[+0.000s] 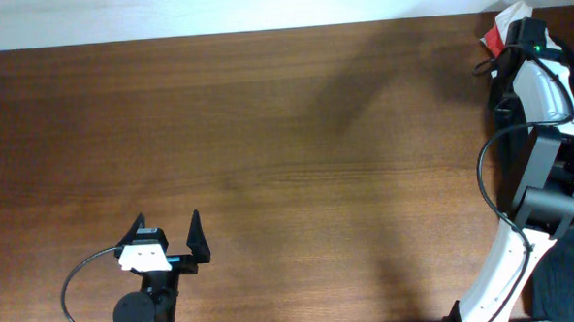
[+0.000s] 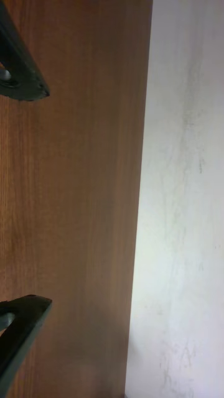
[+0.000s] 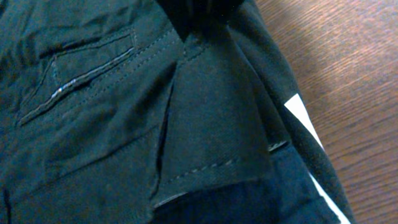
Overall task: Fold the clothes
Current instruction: 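Pull the black shorts left and drop them onto the table center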
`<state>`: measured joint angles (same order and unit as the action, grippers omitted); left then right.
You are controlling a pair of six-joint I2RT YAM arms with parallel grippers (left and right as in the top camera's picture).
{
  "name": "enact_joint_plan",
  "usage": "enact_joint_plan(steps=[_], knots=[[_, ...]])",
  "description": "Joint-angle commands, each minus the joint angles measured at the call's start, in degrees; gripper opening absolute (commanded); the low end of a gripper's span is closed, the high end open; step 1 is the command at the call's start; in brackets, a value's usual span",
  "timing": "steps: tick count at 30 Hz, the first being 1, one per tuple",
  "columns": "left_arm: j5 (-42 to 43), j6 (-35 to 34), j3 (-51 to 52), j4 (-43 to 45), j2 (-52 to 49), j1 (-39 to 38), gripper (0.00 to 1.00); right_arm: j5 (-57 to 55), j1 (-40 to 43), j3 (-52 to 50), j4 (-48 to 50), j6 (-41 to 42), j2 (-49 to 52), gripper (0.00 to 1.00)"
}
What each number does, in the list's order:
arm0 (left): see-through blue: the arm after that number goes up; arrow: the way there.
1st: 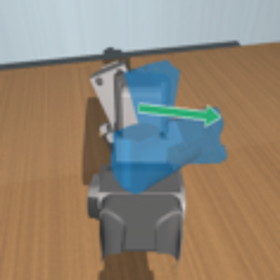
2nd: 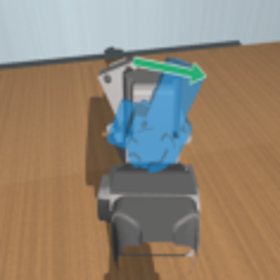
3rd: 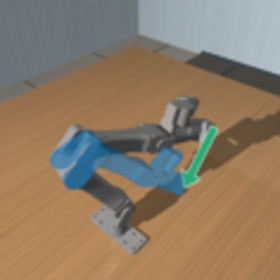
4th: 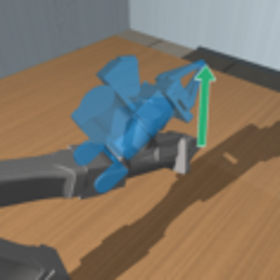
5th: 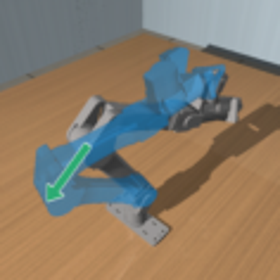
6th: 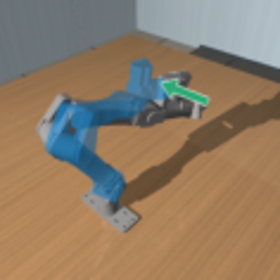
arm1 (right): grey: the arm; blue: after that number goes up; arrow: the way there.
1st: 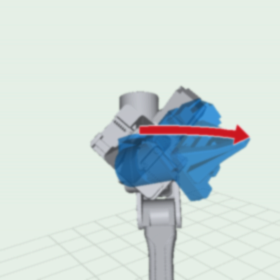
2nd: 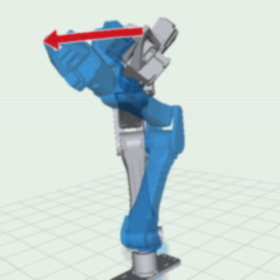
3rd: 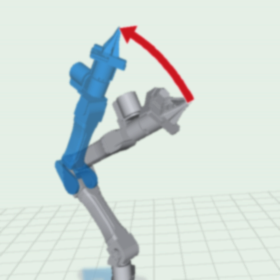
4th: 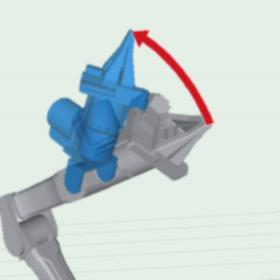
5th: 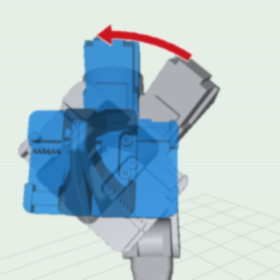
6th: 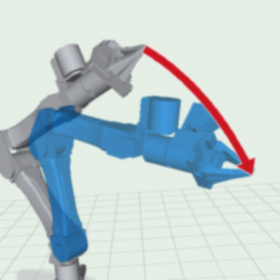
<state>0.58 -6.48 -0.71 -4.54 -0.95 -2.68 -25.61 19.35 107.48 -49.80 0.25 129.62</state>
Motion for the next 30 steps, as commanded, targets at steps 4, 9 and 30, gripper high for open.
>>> enact_joint_plan(steps=[4,9,30], knots=[[-0.2,0.3,0.2,-0.3,0.3,-0.3,0.99,0.1,0.3,1.6,-1.2,7.2,-1.6,0.04],[-0.2,0.3,0.2,-0.3,0.3,-0.3,0.99,1.1,0.3,1.6,-1.0,12.3,-7.9,0.04],[-0.2,0.3,0.2,-0.3,0.3,-0.3,0.99,19.5,-28.2,1.6,0.2,13.6,-19.6,0.04]])
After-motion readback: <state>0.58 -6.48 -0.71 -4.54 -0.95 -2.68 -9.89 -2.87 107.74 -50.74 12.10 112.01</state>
